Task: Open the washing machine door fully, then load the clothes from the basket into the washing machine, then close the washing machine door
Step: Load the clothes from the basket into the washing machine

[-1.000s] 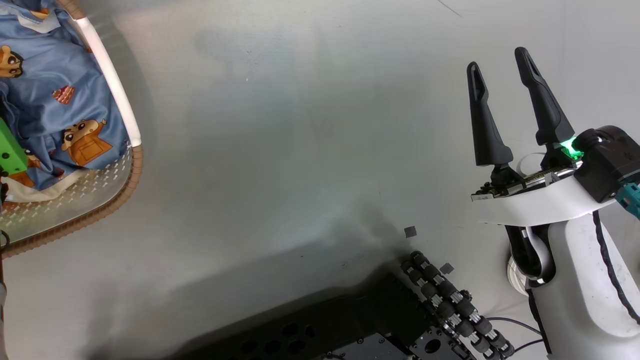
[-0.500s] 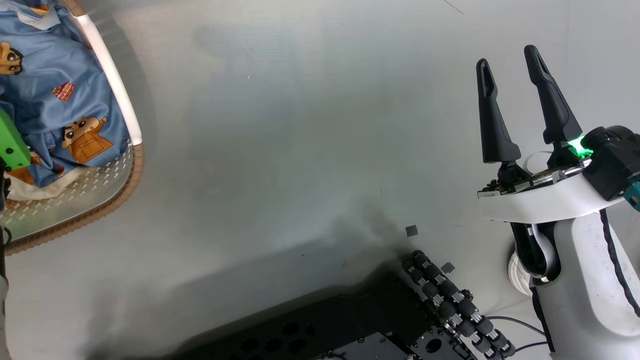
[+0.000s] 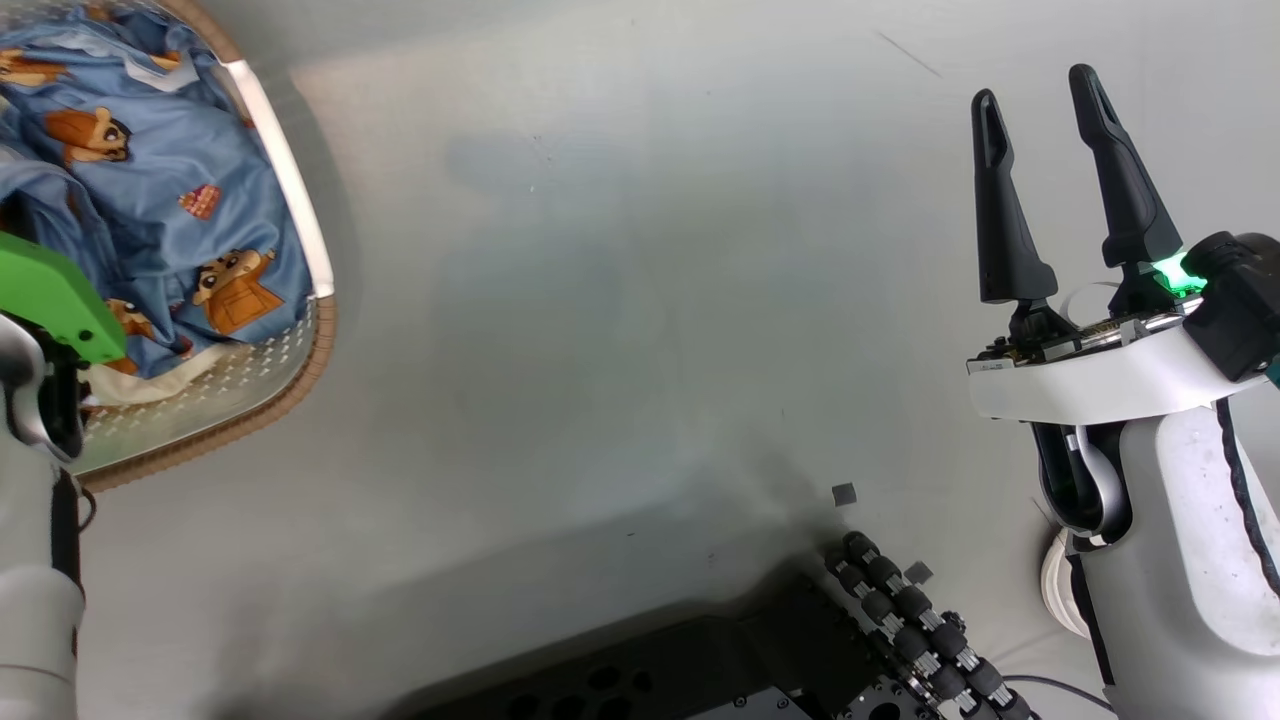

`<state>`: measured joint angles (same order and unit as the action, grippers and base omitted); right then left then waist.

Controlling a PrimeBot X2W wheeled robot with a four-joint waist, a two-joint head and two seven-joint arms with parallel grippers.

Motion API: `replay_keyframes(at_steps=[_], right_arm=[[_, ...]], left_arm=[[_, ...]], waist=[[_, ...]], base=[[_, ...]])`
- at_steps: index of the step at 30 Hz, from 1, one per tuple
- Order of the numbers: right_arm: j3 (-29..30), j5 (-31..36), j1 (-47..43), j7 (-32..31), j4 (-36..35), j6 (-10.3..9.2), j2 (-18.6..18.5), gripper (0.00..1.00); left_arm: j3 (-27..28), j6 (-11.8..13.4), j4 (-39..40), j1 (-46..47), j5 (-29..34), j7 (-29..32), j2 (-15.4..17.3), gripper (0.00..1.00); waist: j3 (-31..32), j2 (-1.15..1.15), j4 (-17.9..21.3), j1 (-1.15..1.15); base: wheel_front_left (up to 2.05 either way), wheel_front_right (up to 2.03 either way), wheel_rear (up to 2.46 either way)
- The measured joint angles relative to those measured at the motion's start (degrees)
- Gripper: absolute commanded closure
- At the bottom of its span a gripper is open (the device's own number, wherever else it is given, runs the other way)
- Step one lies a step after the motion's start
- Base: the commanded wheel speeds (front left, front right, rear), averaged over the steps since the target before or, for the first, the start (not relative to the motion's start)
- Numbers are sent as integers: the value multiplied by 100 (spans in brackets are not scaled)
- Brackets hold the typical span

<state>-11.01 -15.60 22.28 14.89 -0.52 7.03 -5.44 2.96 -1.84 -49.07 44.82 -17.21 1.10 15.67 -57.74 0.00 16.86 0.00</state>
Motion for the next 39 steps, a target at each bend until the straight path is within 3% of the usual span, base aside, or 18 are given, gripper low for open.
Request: replay_keyframes(at_steps=[18, 39], right_arm=[[149, 111, -148, 0, 233, 0, -8, 0], [547, 164, -1055, 0, 365, 0, -183, 0]], left_arm=[[16, -176, -170, -811, -164, -1335, -557, 100], [-253, -377, 60, -1793, -161, -1537, -1150, 100]], waist=[[1144, 0, -316, -1], [2848, 0, -757, -1]], base=[[0, 0, 0], [0, 0, 0]])
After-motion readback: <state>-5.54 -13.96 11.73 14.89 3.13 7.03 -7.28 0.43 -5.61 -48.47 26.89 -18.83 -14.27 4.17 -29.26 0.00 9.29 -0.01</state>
